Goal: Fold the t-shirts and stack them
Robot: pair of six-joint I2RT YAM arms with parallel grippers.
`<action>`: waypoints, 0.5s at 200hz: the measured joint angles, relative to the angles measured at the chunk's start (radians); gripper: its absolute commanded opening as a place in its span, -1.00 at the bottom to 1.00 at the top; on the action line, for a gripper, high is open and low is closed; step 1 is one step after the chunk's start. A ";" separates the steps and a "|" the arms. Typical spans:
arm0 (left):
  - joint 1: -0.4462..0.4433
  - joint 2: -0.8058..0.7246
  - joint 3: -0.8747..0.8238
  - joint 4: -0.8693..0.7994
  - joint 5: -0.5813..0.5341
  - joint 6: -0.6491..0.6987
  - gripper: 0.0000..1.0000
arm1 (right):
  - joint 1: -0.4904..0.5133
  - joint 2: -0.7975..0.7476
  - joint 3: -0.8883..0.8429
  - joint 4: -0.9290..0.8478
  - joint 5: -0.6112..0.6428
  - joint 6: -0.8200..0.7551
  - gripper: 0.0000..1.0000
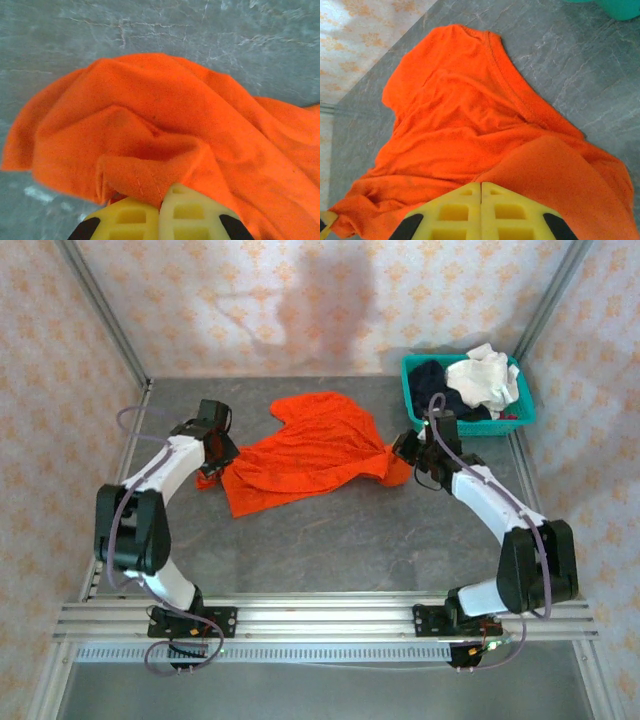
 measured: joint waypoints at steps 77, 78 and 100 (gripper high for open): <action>-0.015 -0.024 0.039 0.080 -0.075 -0.019 0.99 | 0.000 0.113 0.114 0.023 0.000 -0.034 -0.96; -0.016 -0.030 0.035 0.081 -0.076 -0.020 0.99 | 0.000 0.113 0.113 0.024 0.000 -0.034 -0.96; -0.069 -0.195 -0.108 0.093 -0.102 -0.059 0.99 | 0.000 0.086 0.058 0.042 -0.005 -0.032 -0.96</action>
